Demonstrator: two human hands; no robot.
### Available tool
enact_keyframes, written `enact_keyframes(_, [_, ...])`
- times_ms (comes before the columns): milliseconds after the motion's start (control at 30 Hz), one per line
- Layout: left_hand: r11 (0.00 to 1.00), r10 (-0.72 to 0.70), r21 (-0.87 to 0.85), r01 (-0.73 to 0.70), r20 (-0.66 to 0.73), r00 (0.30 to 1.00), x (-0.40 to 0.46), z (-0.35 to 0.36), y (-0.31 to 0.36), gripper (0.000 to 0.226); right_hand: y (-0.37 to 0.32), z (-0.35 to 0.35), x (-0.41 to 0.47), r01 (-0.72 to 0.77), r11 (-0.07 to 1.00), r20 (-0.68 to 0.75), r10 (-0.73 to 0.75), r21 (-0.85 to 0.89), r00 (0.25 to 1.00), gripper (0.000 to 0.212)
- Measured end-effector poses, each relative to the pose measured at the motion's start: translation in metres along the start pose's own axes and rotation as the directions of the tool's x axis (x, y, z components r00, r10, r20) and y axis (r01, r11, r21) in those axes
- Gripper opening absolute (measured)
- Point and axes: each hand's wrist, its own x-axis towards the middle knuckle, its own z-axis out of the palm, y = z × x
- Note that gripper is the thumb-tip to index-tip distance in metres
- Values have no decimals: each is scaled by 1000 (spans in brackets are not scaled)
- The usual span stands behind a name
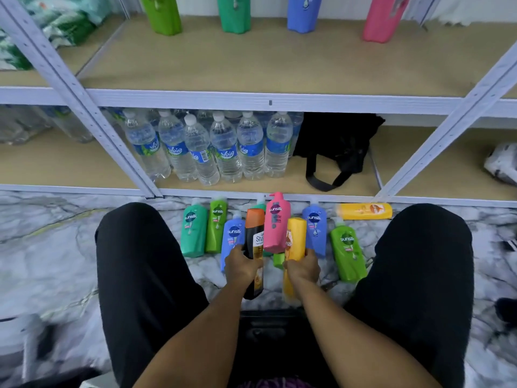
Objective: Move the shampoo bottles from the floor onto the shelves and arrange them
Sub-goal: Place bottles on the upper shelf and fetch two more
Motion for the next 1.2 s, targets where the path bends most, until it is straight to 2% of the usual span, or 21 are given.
enact_keyframes(167, [998,-57,27,57,-14,998,18,3,-4,53,-9,19,12,-8,1000,7,8,-12,1000,50])
enact_keyframes(233, [997,-79,11,80,-7,997,25,5,-1,50,-16,26,21,-36,999,7,36,14,999,50])
enact_keyframes(333, [996,-90,13,90,13,996,36,4,11,46,-31,28,30,-66,997,26,65,39,998,38])
enact_keyframes(467, [996,-66,72,61,75,995,46,-17,48,45,-70,-1,25,8,1000,78,-9,16,997,30])
enact_keyframes(600, [993,-53,109,38,147,988,28,-57,113,43,-130,-54,0,61,997,136,-55,-42,989,30])
enact_keyframes(800, [997,49,43,-61,232,971,-36,-118,234,43,-244,-138,-69,153,988,124,-154,20,980,27])
enact_keyframes(1067, [960,280,-51,-275,204,938,-118,-195,387,40,-382,-235,-161,333,937,54,-340,109,939,20])
enact_keyframes(1200, [907,420,-100,-409,164,893,-154,-233,454,42,-437,-273,-197,455,876,-36,-456,161,889,20])
